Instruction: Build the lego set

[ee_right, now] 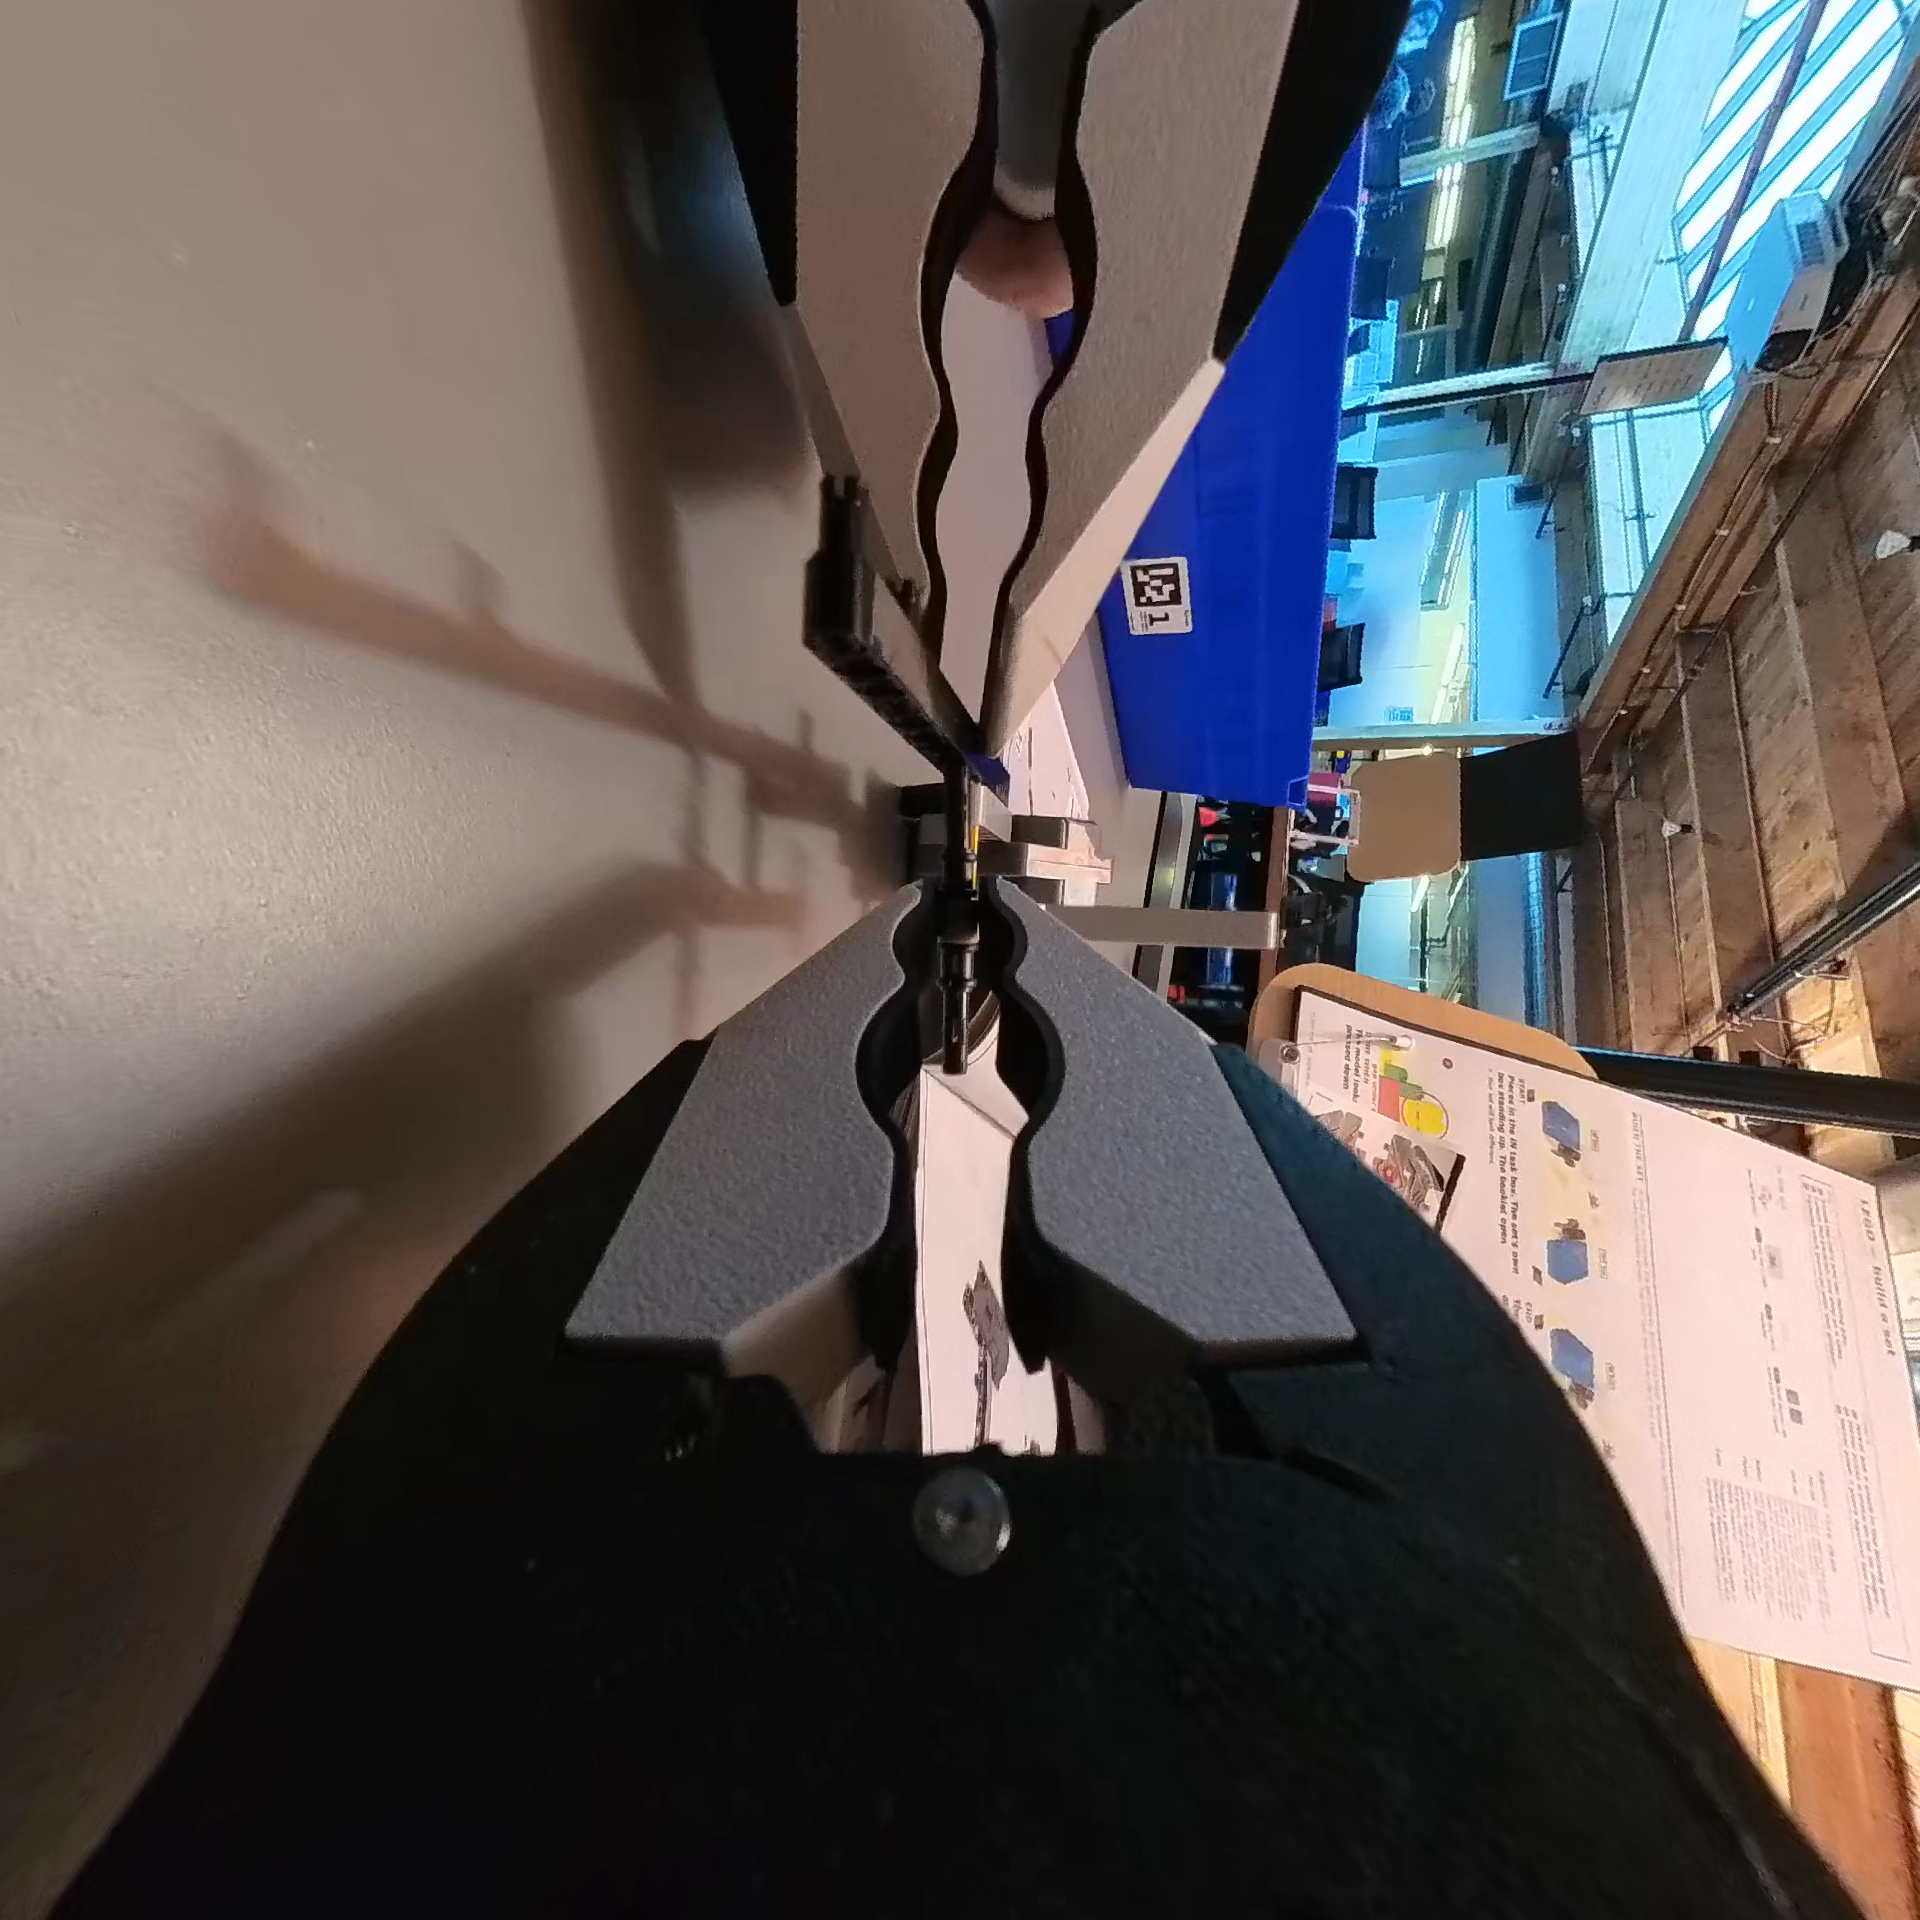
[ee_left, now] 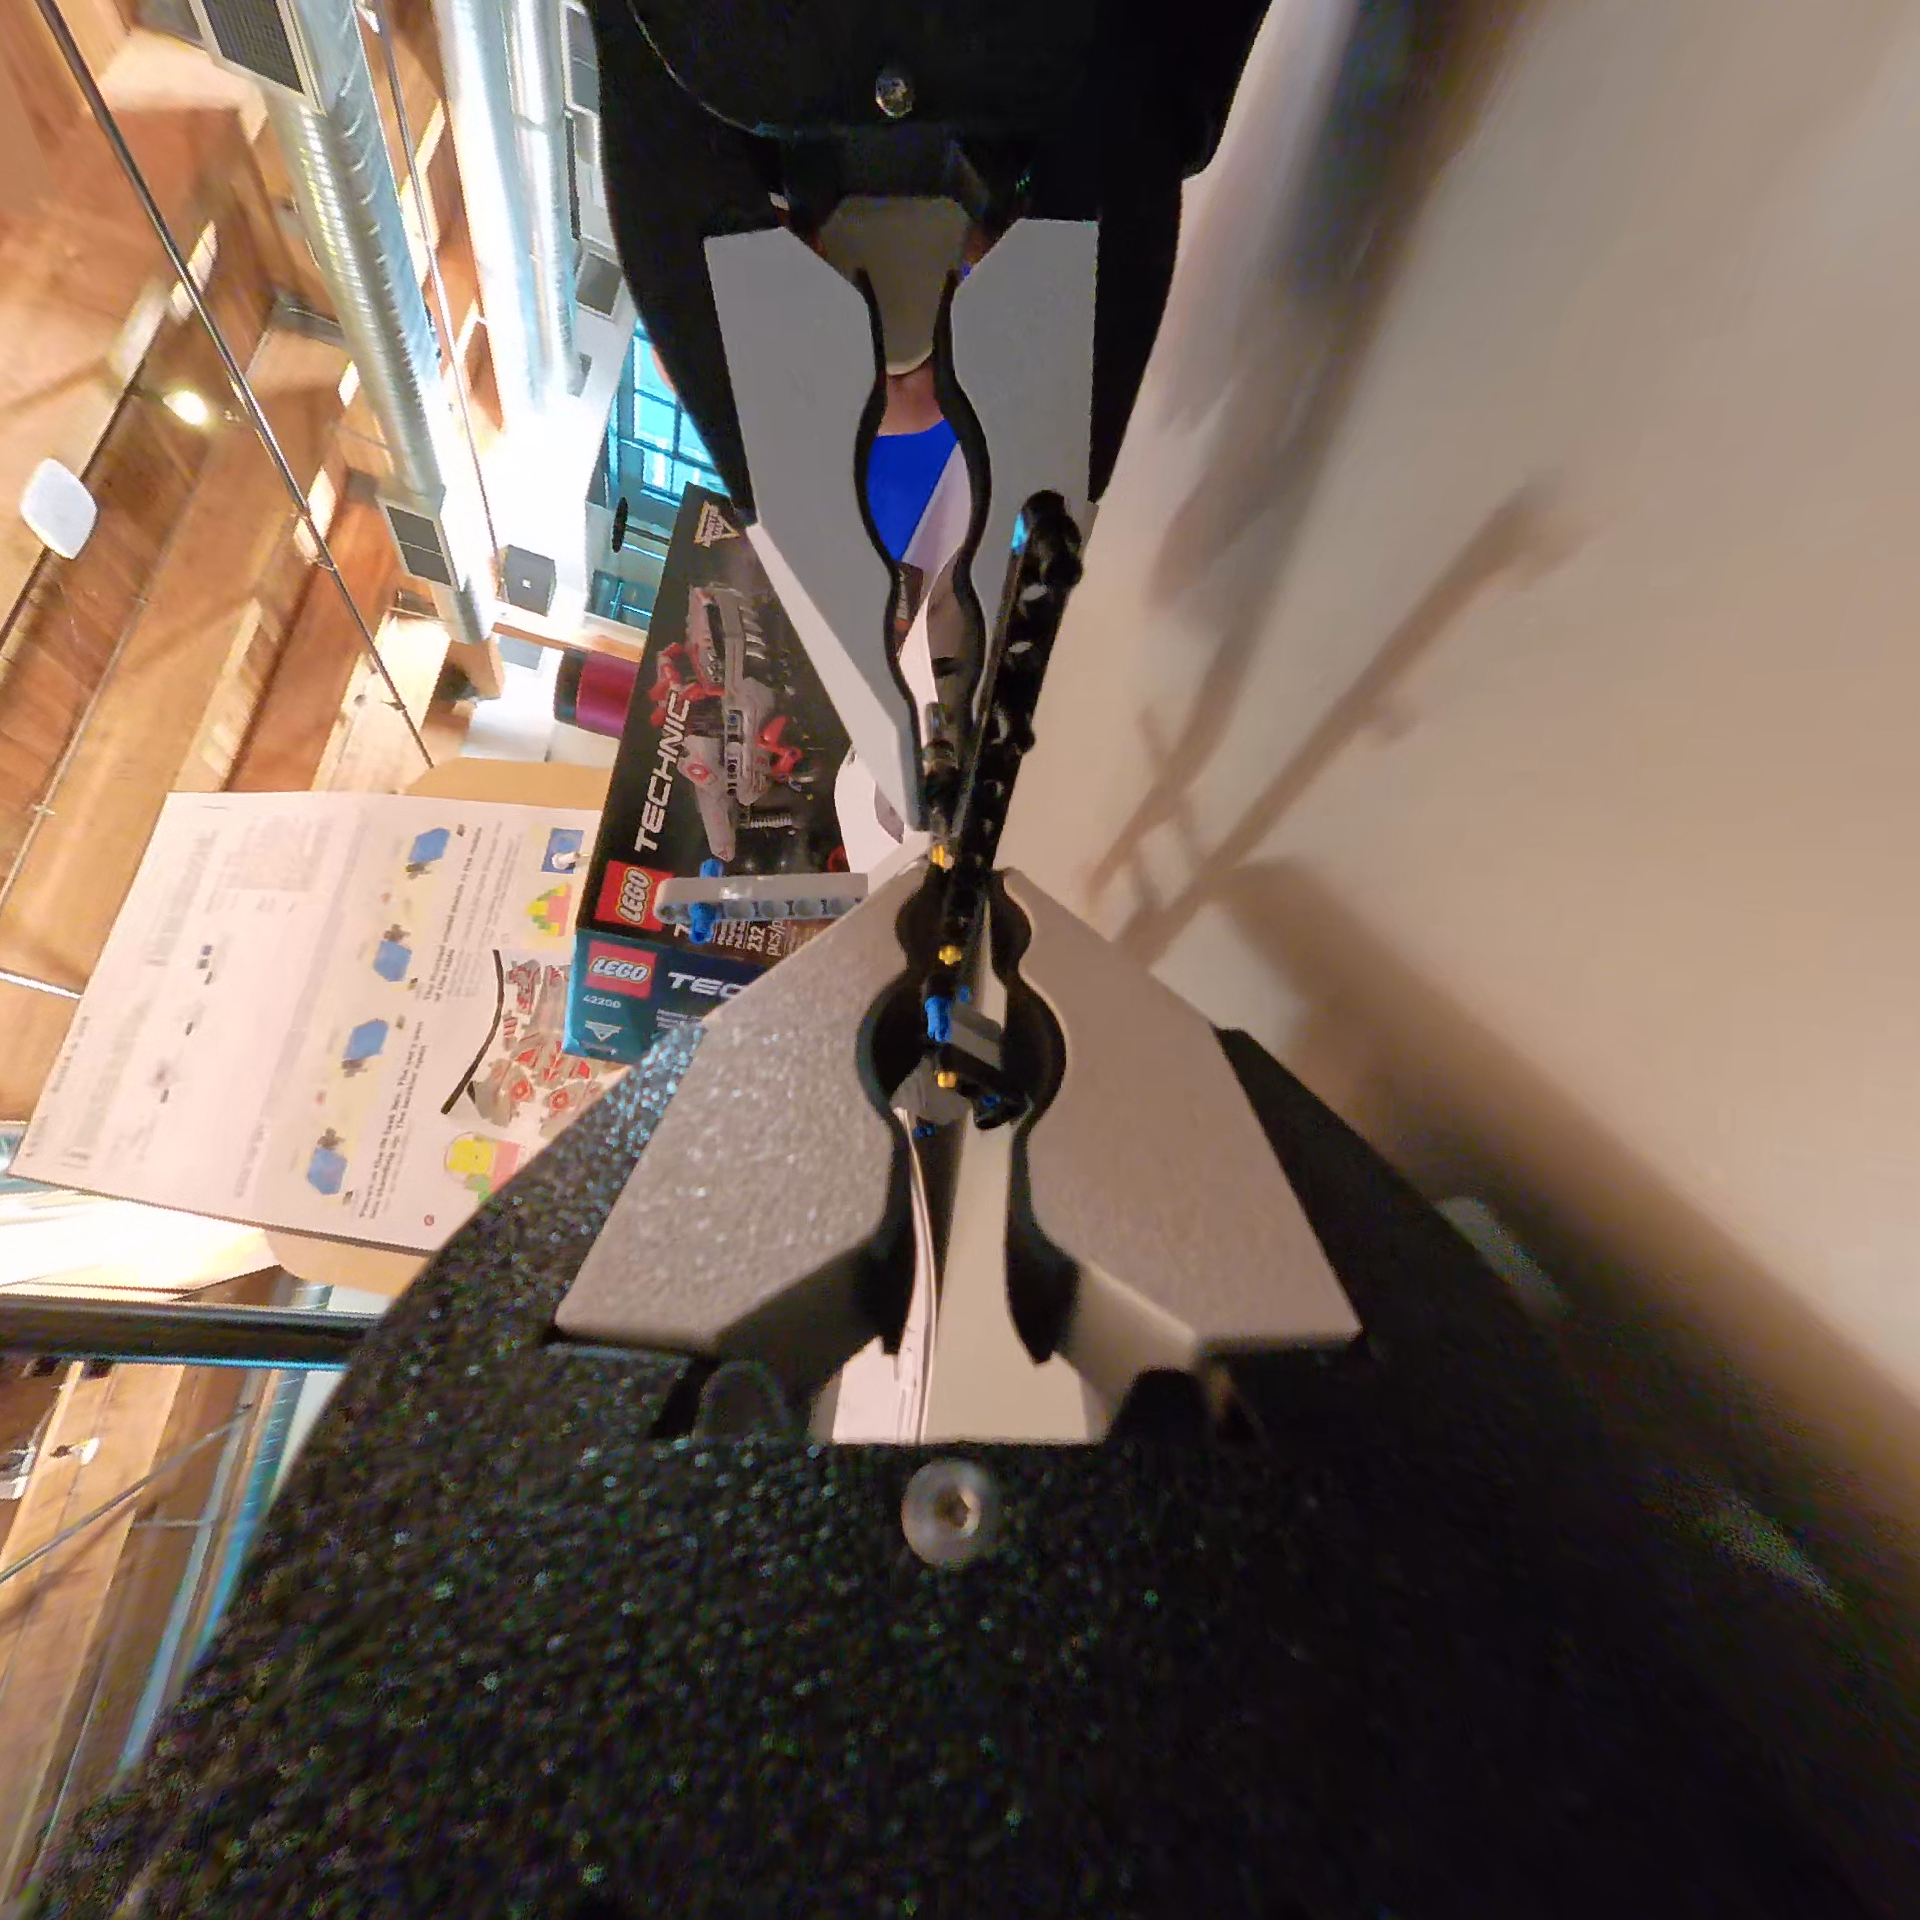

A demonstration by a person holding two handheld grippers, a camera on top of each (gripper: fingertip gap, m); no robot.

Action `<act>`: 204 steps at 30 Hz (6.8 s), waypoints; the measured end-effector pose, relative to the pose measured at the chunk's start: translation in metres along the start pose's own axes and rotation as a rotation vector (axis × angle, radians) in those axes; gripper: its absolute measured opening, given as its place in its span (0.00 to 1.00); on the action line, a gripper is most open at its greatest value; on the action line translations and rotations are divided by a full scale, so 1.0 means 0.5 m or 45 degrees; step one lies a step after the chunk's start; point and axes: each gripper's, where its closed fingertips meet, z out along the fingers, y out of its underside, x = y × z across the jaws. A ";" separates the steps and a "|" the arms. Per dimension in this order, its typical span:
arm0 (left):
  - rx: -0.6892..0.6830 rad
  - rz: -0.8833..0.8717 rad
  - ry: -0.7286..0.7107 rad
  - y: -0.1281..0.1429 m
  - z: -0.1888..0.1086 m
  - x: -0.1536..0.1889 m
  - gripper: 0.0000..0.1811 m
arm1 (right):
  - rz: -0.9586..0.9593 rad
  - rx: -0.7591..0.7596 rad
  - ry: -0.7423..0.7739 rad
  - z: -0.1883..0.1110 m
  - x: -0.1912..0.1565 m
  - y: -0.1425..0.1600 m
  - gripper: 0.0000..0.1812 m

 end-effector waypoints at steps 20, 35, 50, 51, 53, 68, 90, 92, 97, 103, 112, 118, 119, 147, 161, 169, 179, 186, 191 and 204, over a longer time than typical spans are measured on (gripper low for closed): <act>-0.110 -0.098 0.063 0.046 0.024 0.015 0.04 | 0.068 -0.043 0.067 0.008 0.001 0.003 0.02; -0.121 -0.032 -0.003 0.043 0.025 0.005 0.03 | 1.415 0.199 -0.239 -0.065 0.038 0.048 0.32; -0.118 0.122 0.090 0.027 0.023 0.044 0.00 | 2.881 0.309 -0.887 0.000 -0.015 0.013 0.07; -0.116 0.116 0.097 0.027 0.022 0.046 0.00 | 2.881 0.306 -0.893 -0.001 -0.019 0.014 0.05; -0.114 0.115 0.098 0.026 0.020 0.046 0.00 | 2.877 0.305 -0.898 -0.002 -0.024 0.013 0.05; 0.062 -2.202 0.849 -0.069 -0.060 -0.020 0.14 | 2.813 0.554 -0.781 -0.063 -0.014 -0.033 0.03; 0.221 -2.391 1.017 -0.124 -0.054 0.024 0.03 | 2.670 0.665 -0.596 -0.111 -0.006 -0.081 0.03; 0.203 -2.387 1.006 -0.118 -0.051 0.025 0.03 | 2.687 0.628 -0.596 -0.106 -0.011 -0.078 0.03; 0.207 -2.418 1.021 -0.116 -0.047 0.025 0.03 | 2.693 0.627 -0.563 -0.105 -0.008 -0.073 0.03; 0.161 -2.372 1.048 -0.120 -0.046 0.036 0.03 | 2.694 0.628 -0.559 -0.104 -0.006 -0.071 0.03; 0.244 -2.372 0.944 -0.115 -0.049 0.013 0.03 | 2.748 0.755 -0.628 -0.101 0.017 -0.073 0.03; 0.242 -2.350 0.957 -0.121 -0.048 0.016 0.03 | 2.641 0.726 -0.695 -0.106 0.009 -0.075 0.04; 0.235 -2.348 0.953 -0.121 -0.047 0.016 0.03 | 2.623 0.725 -0.714 -0.107 0.007 -0.080 0.07; 0.162 -2.104 0.861 -0.108 -0.052 0.017 0.10 | 2.585 0.701 -0.652 -0.101 0.009 -0.072 0.02; 0.089 -2.162 0.793 -0.090 -0.045 0.020 0.03 | 2.609 0.624 -0.625 -0.090 0.000 -0.065 0.03; 0.146 -1.929 0.768 -0.095 -0.037 0.005 0.03 | 2.694 0.716 -0.681 -0.097 0.011 -0.060 0.03; 0.183 -1.990 0.827 -0.098 -0.029 0.001 0.03 | 2.727 0.726 -0.677 -0.093 0.014 -0.056 0.03; 0.160 -1.933 0.823 -0.100 -0.034 0.008 0.03 | 2.695 0.774 -0.711 -0.100 0.019 -0.060 0.05; 0.140 -1.943 0.874 -0.100 -0.035 0.017 0.03 | 2.558 0.701 -0.652 -0.095 0.015 -0.052 0.03; 0.225 -1.930 0.762 -0.095 -0.035 -0.012 0.03 | 2.556 0.726 -0.671 -0.098 0.017 -0.053 0.05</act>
